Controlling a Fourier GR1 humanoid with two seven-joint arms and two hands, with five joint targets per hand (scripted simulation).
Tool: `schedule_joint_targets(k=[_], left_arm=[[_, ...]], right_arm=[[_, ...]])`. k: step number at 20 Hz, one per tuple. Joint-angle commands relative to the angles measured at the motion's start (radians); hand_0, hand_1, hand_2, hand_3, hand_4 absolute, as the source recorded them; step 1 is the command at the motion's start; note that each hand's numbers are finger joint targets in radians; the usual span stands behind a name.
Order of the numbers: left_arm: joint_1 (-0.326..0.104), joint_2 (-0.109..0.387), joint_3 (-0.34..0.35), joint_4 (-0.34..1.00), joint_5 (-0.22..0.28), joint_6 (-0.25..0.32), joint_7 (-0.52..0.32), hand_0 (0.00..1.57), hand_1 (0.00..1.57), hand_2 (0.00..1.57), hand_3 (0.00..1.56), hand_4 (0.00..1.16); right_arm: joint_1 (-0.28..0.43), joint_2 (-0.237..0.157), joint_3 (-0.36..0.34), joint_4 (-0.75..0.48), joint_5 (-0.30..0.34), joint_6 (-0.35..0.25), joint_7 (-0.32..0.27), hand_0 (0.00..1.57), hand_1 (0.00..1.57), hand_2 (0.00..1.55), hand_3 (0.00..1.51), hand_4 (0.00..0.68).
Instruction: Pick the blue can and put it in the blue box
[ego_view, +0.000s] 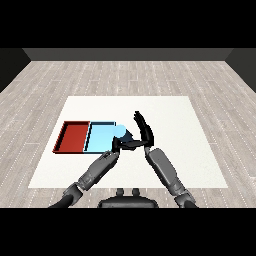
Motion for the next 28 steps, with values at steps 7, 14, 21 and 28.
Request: schedule_joint_targets(k=[7,14,21,28], left_arm=[[0.008,0.034,0.129,0.044,-0.004,-0.027,-0.066,1.57,1.57,1.57,1.47,1.15],[-0.050,0.148,0.210,0.063,-0.045,-0.037,0.036,1.57,1.57,1.56,1.47,1.15],[-0.164,0.223,0.306,0.298,-0.066,-0.099,0.087,1.57,1.57,1.57,1.50,1.11],[-0.266,0.243,0.341,0.638,-0.085,-0.167,0.167,1.57,1.57,1.57,1.46,1.02]], right_arm=[[0.139,-0.075,-0.174,-0.251,-0.153,0.126,-0.041,0.00,0.00,0.00,0.00,0.000],[0.227,-0.150,-0.312,-0.315,-0.217,0.163,-0.023,0.00,0.00,0.00,0.00,0.000],[0.226,-0.177,-0.373,-0.281,-0.230,0.180,-0.014,0.00,0.00,0.00,0.00,0.000],[0.221,-0.145,-0.356,-0.212,-0.212,0.175,-0.036,0.00,0.00,0.00,0.00,0.000]])
